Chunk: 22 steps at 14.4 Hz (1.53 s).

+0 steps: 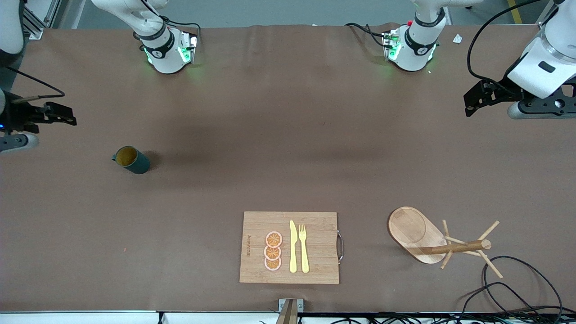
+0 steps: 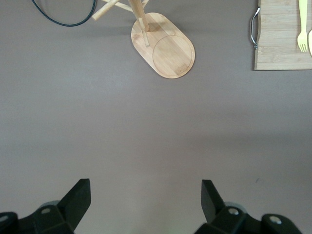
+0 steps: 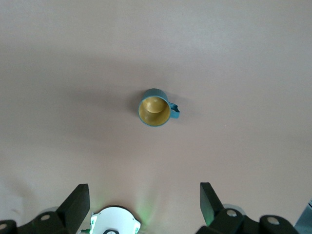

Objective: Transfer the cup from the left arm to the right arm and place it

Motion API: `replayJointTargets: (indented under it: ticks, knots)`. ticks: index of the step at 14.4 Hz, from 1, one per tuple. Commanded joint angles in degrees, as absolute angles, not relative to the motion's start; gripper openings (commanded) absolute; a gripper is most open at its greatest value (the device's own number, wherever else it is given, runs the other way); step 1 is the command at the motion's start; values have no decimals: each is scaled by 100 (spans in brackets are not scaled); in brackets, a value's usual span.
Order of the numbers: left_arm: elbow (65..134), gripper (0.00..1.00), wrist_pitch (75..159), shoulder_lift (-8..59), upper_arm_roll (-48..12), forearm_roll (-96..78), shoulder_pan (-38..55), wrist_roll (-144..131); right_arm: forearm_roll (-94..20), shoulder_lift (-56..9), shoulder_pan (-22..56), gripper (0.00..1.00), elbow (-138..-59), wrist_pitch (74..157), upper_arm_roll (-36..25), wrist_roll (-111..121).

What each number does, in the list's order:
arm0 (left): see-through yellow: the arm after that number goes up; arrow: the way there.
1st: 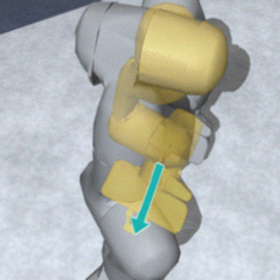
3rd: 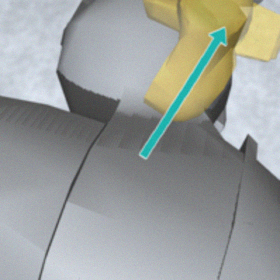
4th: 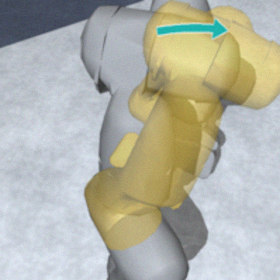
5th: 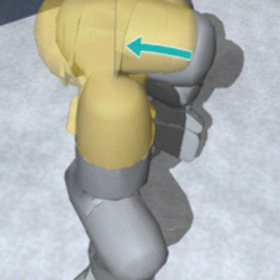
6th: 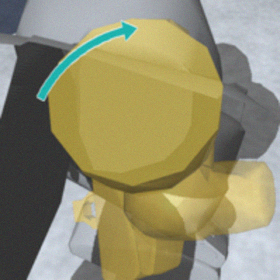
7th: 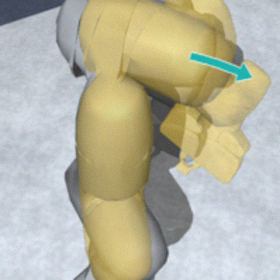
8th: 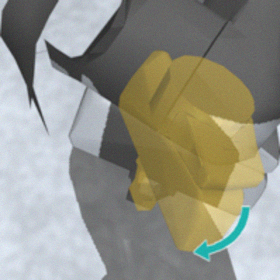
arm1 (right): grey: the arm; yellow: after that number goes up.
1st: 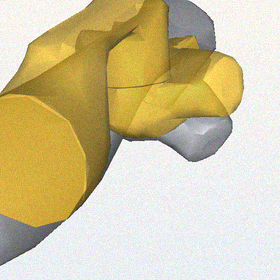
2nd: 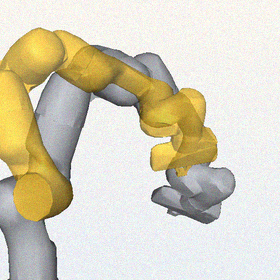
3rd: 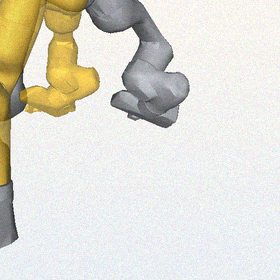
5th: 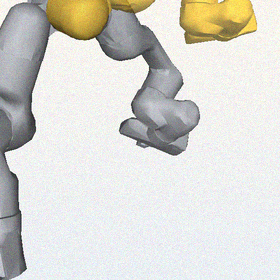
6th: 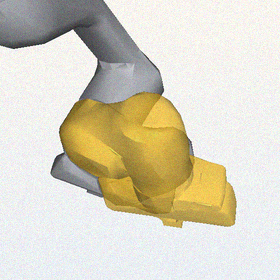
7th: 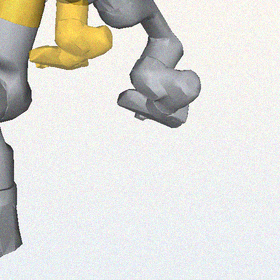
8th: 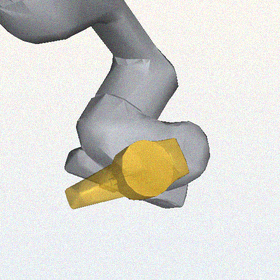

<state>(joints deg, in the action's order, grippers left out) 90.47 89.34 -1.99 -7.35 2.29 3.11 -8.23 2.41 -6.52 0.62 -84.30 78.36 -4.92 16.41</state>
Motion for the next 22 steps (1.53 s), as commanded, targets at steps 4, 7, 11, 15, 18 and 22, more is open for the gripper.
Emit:
replayJointTargets:
  ticks: [4, 7, 11, 15, 18, 22]
  knots:
    - [9150, 100, 8974, -316, -738, 141, 281, -721, 255, -703, 44, 100, -7734, 7515, -501, 1538]
    - [9106, 100, 8965, -299, -729, 141, 272, -721, 80, -694, -70, 100, -7752, 7278, -527, 1477]
    - [9079, 100, 8956, -264, -729, 158, 272, -721, -210, -694, -202, 100, -7778, 7330, -527, 1468]
    - [9070, 100, 8965, -255, -712, 211, 272, -721, -255, -624, -202, 100, -7805, 7260, -484, 960]
    - [9018, 100, 8956, -220, -712, 211, 272, -721, -255, -432, -71, 100, -7970, 7251, -475, 634]
    - [9009, 100, 8965, -220, -712, 211, 272, -721, -281, -124, 9, 100, -8367, 7330, -483, 343]
